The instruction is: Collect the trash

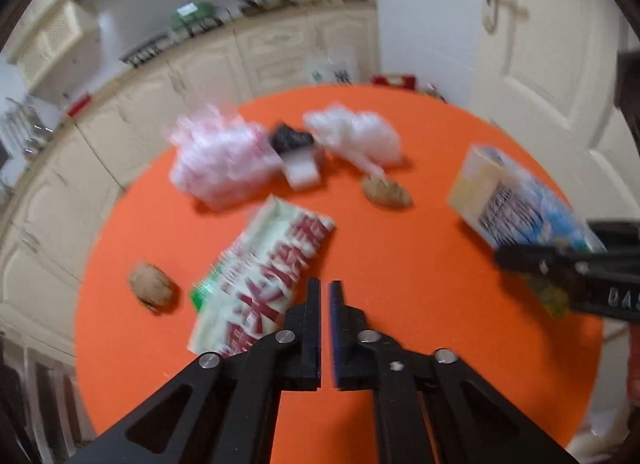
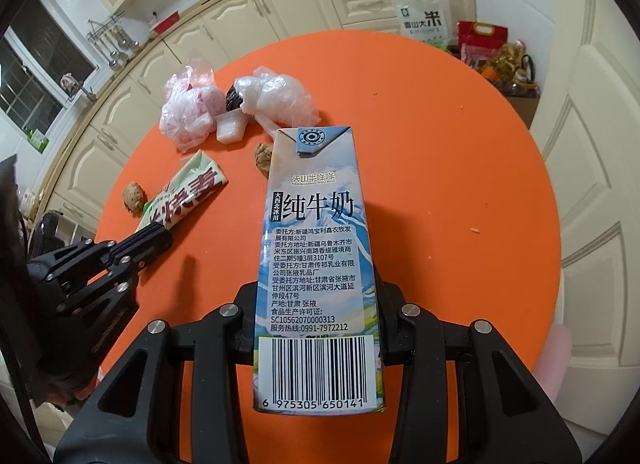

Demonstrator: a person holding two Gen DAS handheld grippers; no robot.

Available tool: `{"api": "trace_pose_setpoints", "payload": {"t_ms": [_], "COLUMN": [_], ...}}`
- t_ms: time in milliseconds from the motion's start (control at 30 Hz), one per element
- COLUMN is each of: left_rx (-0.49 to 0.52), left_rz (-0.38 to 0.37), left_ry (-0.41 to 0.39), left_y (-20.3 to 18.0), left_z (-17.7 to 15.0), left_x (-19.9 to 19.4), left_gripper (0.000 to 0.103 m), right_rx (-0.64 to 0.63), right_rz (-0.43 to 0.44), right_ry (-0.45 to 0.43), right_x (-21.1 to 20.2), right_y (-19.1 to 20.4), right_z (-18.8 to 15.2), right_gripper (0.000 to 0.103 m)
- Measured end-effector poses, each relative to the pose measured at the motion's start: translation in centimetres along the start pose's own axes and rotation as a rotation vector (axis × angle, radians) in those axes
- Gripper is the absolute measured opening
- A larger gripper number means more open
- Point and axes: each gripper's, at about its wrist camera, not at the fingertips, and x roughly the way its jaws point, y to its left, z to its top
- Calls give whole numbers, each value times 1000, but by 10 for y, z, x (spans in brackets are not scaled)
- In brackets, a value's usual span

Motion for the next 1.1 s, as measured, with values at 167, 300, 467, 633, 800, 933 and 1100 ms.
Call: {"api": "trace_pose_setpoints", "payload": {"t_ms": [167, 300, 467, 633, 800, 933, 1100], "left_rx": [129, 247, 365, 379, 242, 266, 261], "left_rz": [109, 130, 200, 152, 67, 157, 184], "left_ry": [54, 57, 32, 37, 70, 56, 51], "left_y": [0, -2, -14, -3, 24, 18, 11], "left_z": [5, 1, -6, -2, 7, 4, 2], "left_x": [23, 21, 31, 45, 59, 66, 66], "left_gripper": [17, 70, 78, 79, 35, 26, 16], "right_rx": [0, 10, 4, 9, 13, 14, 21], "right_rz": [4, 4, 21, 34, 48, 53, 62], "right_ry": [10, 13, 13, 24, 25, 24, 24], "right_x": [-1, -1, 1, 5, 5, 6, 7], "right_y": [0, -2, -1, -2, -5, -6, -7], "right_z": [-6, -8, -7, -9, -8, -8, -7], "right_gripper": [37, 37, 37, 37, 37, 37, 37]}}
